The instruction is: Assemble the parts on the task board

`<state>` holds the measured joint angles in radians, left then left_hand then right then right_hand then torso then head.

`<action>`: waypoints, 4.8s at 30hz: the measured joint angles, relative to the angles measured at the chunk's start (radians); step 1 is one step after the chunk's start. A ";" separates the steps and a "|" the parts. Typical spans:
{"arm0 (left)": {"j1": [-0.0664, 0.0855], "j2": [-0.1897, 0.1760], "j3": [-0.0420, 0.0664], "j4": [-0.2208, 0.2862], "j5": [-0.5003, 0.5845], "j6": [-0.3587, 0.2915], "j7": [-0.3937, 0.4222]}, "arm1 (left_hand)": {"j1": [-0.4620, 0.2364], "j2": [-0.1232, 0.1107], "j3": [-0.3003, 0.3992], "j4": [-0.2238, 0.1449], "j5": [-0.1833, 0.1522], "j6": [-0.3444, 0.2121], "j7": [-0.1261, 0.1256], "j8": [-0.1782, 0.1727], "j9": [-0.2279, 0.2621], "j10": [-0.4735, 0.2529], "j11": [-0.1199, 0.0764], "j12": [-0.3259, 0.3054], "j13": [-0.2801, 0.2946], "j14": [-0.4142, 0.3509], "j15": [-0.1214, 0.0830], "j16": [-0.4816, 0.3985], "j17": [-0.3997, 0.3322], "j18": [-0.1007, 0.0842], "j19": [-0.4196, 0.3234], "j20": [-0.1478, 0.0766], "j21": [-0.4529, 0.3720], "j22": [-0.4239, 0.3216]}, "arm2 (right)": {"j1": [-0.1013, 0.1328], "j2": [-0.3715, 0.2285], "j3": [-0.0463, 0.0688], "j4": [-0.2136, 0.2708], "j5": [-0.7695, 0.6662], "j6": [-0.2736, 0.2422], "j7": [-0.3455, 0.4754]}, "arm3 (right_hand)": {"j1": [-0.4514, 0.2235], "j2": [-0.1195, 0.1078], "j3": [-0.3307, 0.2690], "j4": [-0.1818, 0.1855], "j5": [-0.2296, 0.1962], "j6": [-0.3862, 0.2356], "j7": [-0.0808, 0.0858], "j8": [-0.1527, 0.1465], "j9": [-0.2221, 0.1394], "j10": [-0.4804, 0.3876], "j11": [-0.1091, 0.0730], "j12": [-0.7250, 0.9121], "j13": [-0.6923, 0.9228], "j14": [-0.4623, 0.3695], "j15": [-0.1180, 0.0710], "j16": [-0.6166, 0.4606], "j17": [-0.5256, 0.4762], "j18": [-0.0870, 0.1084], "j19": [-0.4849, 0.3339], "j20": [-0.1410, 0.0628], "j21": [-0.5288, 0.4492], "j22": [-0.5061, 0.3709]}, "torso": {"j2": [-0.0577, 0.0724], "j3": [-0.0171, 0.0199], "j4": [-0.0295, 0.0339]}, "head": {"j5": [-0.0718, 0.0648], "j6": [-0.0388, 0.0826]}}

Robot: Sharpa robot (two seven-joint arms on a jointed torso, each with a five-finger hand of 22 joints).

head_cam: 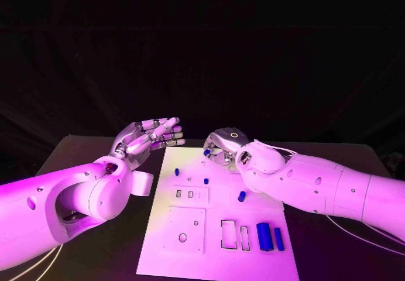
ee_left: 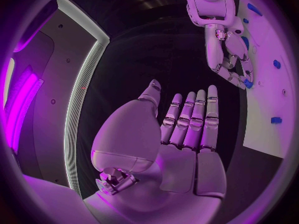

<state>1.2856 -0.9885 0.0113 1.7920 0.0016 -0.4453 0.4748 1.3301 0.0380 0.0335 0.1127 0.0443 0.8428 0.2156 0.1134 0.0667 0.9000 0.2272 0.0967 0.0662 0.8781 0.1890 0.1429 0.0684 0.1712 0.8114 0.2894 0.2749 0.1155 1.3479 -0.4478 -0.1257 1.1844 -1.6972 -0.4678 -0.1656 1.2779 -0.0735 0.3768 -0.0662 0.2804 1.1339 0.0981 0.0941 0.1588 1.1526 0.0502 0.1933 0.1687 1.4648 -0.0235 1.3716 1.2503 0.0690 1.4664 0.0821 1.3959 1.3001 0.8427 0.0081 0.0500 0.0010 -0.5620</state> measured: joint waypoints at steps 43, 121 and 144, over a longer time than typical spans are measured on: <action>0.005 -0.025 0.000 0.002 0.000 0.001 -0.005 | 0.004 0.004 -0.003 -0.003 0.000 0.000 0.000 -0.004 0.000 0.000 0.000 0.000 0.000 0.000 0.000 0.000 -0.001 0.000 -0.004 -0.004 -0.004 -0.002 | 0.031 -0.308 0.023 0.261 0.124 0.029 0.031 | -0.020 -0.082 -0.081 0.070 -0.046 -0.124 0.042 -0.009 0.010 0.071 0.010 0.187 0.166 0.002 0.001 -0.025 -0.036 0.000 -0.005 0.001 -0.016 -0.007 | -0.007 0.0026 -0.0225 | -0.003 0.004; 0.005 -0.014 -0.002 -0.021 0.000 0.002 -0.015 | 0.008 0.008 0.000 -0.006 0.000 0.000 0.000 -0.004 0.000 -0.004 0.004 -0.004 0.000 0.000 0.000 -0.004 0.000 0.000 -0.004 -0.004 -0.004 -0.003 | 0.013 -0.279 0.019 0.177 0.195 0.146 0.028 | 0.083 -0.024 -0.114 0.183 0.011 -0.157 0.050 0.107 0.070 0.161 -0.018 1.108 1.105 0.002 -0.006 0.186 0.057 -0.040 0.002 -0.006 0.120 0.007 | -0.011 0.0064 -0.0295 | -0.009 -0.007; 0.005 -0.008 -0.002 -0.029 0.001 0.003 -0.018 | 0.008 0.008 0.000 -0.005 0.000 0.000 0.000 -0.004 0.000 -0.004 0.004 -0.004 0.000 0.000 0.000 -0.004 0.000 0.000 -0.004 -0.004 -0.004 -0.003 | 0.015 -0.114 0.011 0.232 0.134 0.031 0.015 | 0.061 -0.029 -0.099 0.185 0.056 -0.157 0.050 0.107 0.070 0.164 -0.022 1.111 1.109 -0.002 -0.009 0.190 0.057 -0.040 -0.002 -0.009 0.131 0.008 | -0.009 0.0059 -0.0279 | 0.006 -0.002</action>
<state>1.2902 -0.9961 0.0092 1.7630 0.0022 -0.4427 0.4564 1.3381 0.0460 0.0336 0.1072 0.0443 0.8428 0.2156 0.1098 0.0668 0.8963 0.2309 0.0927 0.0662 0.8782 0.1890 0.1391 0.0681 0.1709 0.8078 0.2857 0.2709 0.1125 1.3625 -0.5618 -0.1143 1.4167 -1.5632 -0.4369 -0.1502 1.3390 -0.1030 0.2778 0.1187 0.3363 0.9771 0.1482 0.2014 0.2290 1.3169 0.0287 1.3048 1.2777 1.4629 -0.0326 1.5614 1.3074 0.0292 1.4647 0.0729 1.5274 1.3080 0.8332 0.0141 0.0221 0.0069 -0.5635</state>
